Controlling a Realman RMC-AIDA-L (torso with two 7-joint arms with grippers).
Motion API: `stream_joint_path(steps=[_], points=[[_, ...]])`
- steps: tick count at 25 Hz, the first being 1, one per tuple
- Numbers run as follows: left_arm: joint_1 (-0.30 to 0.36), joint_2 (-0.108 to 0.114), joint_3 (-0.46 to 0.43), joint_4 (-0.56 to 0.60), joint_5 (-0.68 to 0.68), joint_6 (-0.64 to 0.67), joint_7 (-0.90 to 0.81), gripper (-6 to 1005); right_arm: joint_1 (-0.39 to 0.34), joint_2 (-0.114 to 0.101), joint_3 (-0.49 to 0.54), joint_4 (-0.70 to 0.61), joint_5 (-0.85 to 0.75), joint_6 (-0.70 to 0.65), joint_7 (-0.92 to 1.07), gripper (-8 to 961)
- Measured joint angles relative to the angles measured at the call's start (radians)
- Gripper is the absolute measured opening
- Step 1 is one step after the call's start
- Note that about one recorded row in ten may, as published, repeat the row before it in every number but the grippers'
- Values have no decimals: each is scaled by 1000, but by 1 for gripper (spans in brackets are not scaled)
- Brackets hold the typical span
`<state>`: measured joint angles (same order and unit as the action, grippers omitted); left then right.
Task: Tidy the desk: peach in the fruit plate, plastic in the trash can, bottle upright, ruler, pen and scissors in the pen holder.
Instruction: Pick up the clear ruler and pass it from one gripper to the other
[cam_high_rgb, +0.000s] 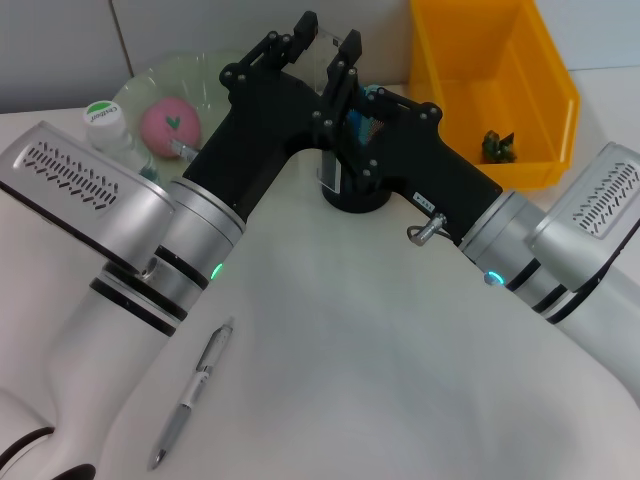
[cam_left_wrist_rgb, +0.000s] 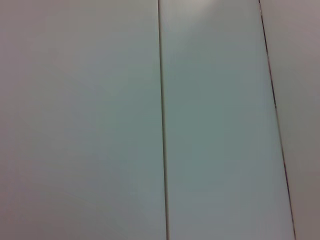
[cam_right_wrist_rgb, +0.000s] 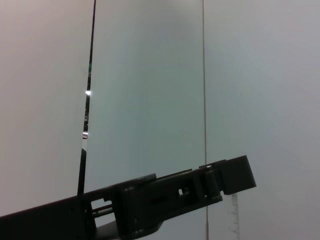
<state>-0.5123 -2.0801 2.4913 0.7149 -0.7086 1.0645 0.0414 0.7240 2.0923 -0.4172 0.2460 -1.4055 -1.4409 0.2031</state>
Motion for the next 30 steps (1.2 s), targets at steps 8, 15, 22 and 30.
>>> stream_joint_path(steps=[8,15,22,30], points=[[0,0,0,0,0,-1,0,517,0,0,1,3,0,-6,-1,245],[0,0,1,0,0,-3,0,523,2,0,2,3,1,-8,-2,184],[0,0,1,0,0,-4,0,529,6,0,2,4,1,-5,-2,136],[0,0,1,0,0,-5,2,536,9,0,2,6,0,-2,-2,84]])
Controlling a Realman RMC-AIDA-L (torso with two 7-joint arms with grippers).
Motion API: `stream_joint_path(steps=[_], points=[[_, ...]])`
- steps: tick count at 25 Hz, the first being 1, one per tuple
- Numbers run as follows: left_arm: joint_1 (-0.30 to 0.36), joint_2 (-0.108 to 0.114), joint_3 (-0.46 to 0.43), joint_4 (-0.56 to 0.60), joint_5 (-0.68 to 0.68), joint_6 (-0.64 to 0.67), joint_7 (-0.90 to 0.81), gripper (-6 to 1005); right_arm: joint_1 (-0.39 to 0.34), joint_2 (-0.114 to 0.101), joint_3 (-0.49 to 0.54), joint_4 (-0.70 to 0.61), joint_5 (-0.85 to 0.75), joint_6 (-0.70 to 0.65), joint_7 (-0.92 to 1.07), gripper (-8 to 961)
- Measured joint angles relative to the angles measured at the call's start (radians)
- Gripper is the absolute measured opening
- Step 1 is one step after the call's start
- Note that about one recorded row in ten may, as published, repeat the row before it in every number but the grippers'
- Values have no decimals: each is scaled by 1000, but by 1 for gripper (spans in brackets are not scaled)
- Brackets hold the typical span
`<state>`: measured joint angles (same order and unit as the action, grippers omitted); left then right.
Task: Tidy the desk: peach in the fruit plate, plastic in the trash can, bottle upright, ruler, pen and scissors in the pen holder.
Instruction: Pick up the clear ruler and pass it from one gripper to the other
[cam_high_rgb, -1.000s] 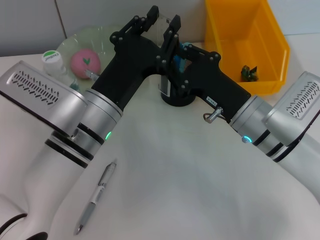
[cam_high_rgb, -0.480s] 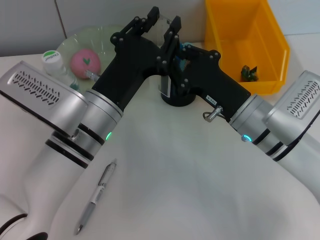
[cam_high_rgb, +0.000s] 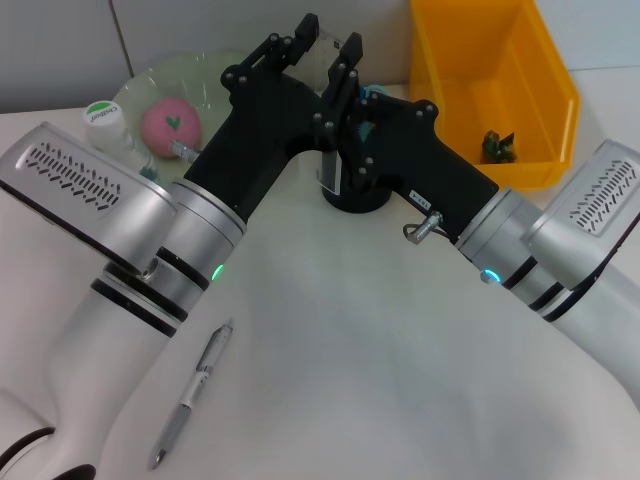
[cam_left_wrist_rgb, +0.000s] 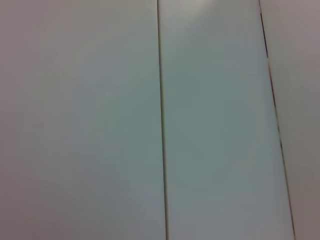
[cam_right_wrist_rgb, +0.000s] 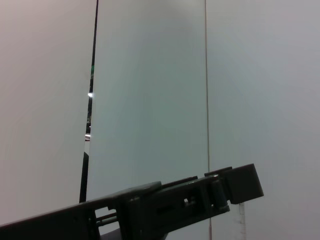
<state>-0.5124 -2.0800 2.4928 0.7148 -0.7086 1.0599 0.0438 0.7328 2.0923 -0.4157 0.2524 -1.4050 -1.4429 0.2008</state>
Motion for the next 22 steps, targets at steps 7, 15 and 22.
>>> stream_joint_path(steps=[7,15,22], points=[[0,0,0,0,1,0,1,542,3,0,19,9,0,9,0,38],[0,0,0,3,9,2,-12,548,5,0,23,10,-6,26,-1,6],[-2,0,-5,3,9,3,-13,554,5,0,25,18,-25,27,-26,7]])
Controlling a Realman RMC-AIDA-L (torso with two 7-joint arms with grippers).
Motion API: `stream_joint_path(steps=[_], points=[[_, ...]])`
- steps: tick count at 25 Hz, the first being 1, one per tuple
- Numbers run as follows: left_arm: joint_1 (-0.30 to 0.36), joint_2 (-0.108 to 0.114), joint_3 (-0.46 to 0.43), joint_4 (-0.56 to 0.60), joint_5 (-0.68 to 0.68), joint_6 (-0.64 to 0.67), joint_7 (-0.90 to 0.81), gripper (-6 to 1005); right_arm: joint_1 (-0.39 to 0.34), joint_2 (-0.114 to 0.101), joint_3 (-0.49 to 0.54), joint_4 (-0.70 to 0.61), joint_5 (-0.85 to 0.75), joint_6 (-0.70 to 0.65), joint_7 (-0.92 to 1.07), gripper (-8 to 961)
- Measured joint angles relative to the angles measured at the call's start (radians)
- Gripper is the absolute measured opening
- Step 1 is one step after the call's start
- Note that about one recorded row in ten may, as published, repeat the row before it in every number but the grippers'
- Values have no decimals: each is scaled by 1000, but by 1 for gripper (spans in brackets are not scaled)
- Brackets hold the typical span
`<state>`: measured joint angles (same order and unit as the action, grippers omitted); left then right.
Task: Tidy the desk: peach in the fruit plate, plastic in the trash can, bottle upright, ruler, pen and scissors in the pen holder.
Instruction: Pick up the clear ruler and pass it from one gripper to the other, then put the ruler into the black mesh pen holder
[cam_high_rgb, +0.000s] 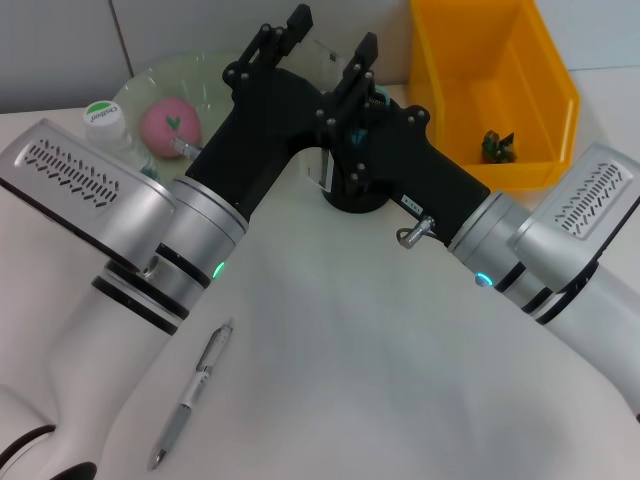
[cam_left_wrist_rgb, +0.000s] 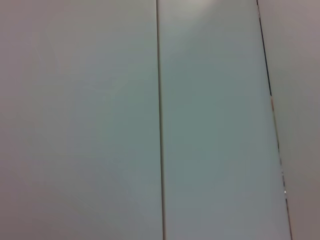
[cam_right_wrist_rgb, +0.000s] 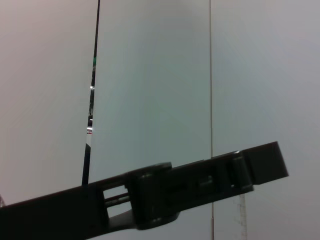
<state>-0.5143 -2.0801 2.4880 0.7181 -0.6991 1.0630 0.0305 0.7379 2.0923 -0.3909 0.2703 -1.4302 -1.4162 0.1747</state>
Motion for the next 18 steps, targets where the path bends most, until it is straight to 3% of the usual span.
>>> stream_joint_path(steps=[3,9,18], points=[[-2,0,-2,0,0,-1,-1,557,0,0,12,6,-1,0,-13,8],[12,3,-23,-3,25,3,-120,762,-11,0,39,-24,-1,-8,-14,9],[128,15,-202,-17,380,67,-392,791,-12,0,93,-90,2,-75,-15,11]])
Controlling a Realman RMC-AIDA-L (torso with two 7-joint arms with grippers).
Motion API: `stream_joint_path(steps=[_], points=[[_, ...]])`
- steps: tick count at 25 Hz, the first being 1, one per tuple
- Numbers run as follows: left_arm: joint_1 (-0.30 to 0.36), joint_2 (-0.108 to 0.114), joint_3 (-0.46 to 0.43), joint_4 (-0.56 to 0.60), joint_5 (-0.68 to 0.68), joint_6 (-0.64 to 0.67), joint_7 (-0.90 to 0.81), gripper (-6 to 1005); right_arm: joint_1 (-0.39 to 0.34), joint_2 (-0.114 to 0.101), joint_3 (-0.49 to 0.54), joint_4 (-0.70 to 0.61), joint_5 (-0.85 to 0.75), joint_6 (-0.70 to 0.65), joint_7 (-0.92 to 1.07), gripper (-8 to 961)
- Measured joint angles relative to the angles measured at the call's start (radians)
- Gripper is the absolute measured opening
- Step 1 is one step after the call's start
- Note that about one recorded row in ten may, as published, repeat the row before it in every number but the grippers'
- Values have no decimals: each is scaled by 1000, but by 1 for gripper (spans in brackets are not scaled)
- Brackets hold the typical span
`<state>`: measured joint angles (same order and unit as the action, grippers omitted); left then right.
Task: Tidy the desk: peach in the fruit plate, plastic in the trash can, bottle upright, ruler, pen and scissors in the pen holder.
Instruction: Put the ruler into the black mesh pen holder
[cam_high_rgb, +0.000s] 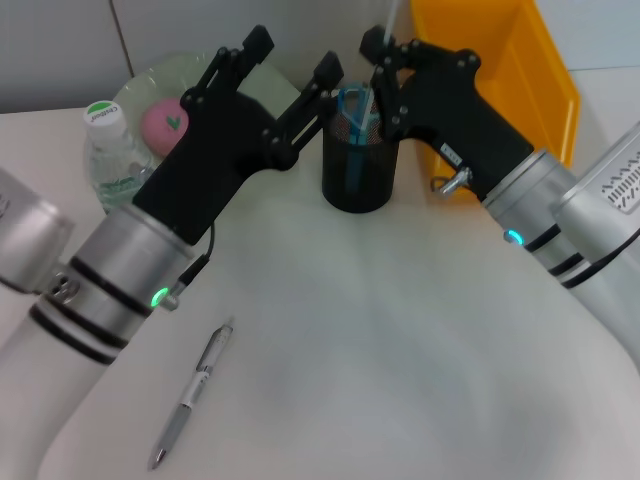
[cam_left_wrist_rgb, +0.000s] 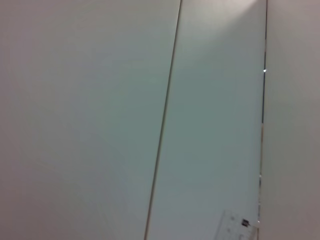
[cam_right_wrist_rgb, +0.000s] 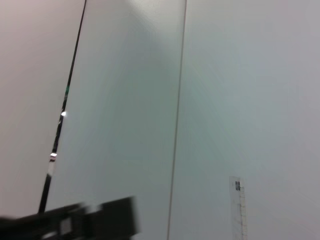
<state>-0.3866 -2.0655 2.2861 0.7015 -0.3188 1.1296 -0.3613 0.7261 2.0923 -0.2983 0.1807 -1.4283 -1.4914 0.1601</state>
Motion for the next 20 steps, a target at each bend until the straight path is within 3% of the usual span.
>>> stream_joint_path(steps=[8,20], points=[[47,11,-62,-4,170,9,-125,790,26,0,47,-19,3,90,11,13],[54,27,-188,-74,472,3,-322,789,67,-1,74,-33,2,276,91,15]])
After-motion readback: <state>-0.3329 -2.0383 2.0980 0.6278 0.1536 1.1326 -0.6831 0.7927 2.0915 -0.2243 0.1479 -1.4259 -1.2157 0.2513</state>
